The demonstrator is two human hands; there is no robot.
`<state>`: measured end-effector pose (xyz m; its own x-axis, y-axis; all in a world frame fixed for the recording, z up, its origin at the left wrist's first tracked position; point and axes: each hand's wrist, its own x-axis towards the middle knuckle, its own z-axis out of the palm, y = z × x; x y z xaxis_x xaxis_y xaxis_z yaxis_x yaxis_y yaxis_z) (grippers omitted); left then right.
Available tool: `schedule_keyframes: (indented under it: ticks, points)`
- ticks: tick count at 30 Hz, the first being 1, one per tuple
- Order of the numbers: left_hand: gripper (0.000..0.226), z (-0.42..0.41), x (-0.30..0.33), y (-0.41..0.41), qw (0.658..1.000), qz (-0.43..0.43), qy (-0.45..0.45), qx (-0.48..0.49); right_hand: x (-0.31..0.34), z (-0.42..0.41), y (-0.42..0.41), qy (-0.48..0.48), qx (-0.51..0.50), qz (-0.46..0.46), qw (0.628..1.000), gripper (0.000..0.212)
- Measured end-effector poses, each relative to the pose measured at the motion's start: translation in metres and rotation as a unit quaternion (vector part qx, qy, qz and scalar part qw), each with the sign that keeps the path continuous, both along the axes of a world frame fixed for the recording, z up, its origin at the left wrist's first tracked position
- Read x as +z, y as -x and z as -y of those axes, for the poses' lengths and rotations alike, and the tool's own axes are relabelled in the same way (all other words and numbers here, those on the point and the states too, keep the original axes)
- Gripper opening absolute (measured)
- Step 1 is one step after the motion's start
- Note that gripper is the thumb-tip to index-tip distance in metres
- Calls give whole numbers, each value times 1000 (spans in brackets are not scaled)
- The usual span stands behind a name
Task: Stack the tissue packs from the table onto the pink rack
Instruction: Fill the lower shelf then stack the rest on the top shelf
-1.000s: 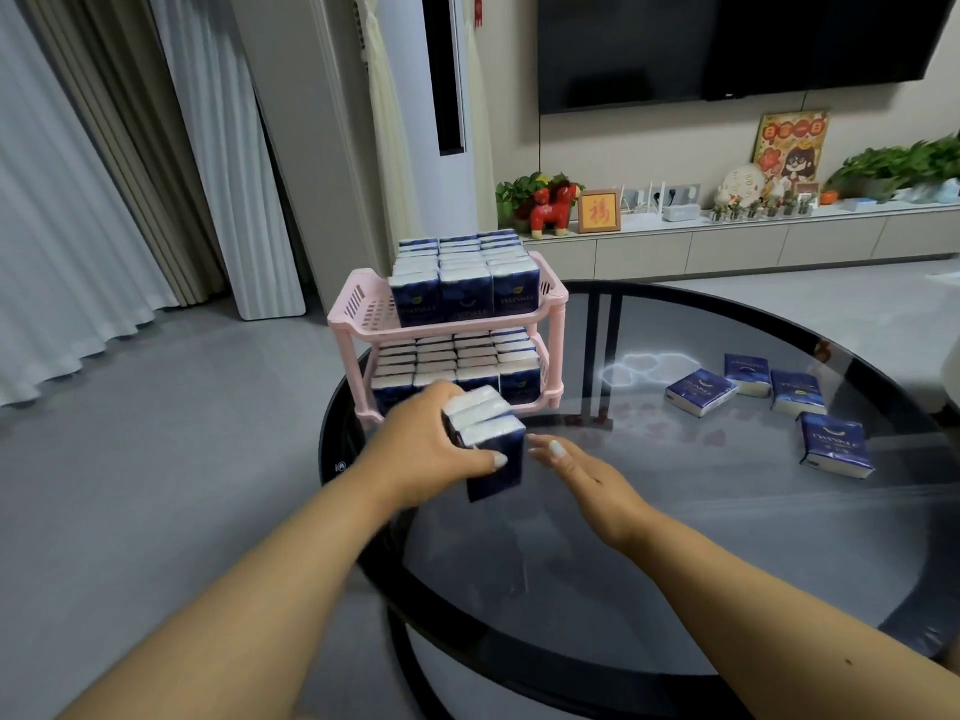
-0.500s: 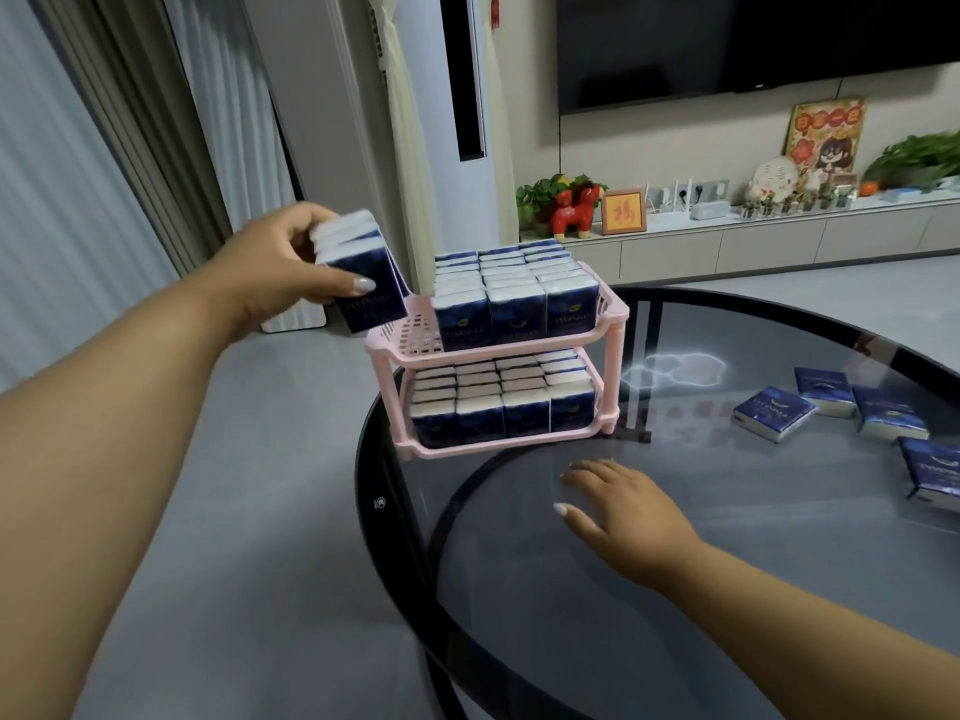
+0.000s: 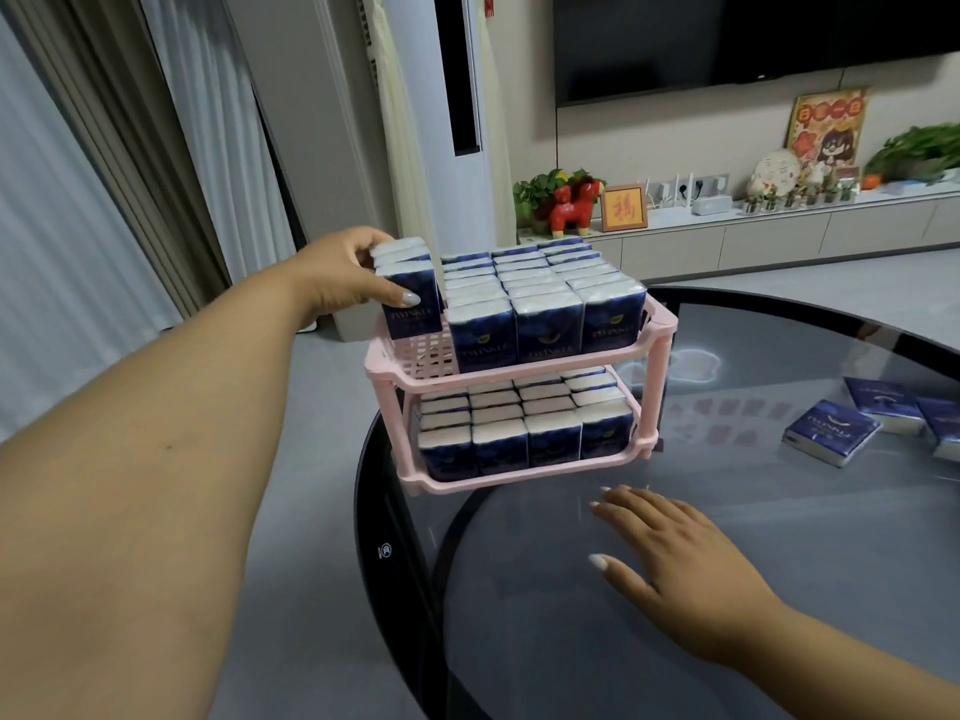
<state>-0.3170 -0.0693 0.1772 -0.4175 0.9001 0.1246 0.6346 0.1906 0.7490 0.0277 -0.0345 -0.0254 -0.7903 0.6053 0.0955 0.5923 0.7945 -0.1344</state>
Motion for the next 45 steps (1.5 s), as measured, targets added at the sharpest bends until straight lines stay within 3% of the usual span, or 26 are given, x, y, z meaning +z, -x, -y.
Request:
schedule_keyframes:
  ticks: [5, 14, 19, 23, 26, 38, 45]
  points:
    - [54, -16, -8, 7, 1000, 13, 15, -17, -1, -3, 1, 7, 1, 5, 1000, 90]
    - [60, -25, -16, 19, 999, -8, 41, -32, 2, -2, 4, 14, -1, 19, 1000, 82]
    - [55, -23, -11, 7, 988, -113, 89, -60, 2, -1, 3, 10, -5, 19, 1000, 77]
    - [64, -22, -6, 1, 957, -266, 111, -41, 2, -1, 3, 10, -7, 21, 1000, 78]
    - [66, -26, -7, 7, 941, -305, 135, -52, 3, 0, 4, 18, -9, 23, 1000, 77]
    - [83, -27, -7, 8, 934, -295, 197, -38, 2, 0, 3, 8, -8, 20, 1000, 75]
    - [82, -6, 0, 2, 968, -204, 148, -7, 0, -1, 3, 9, -5, 3, 1000, 74]
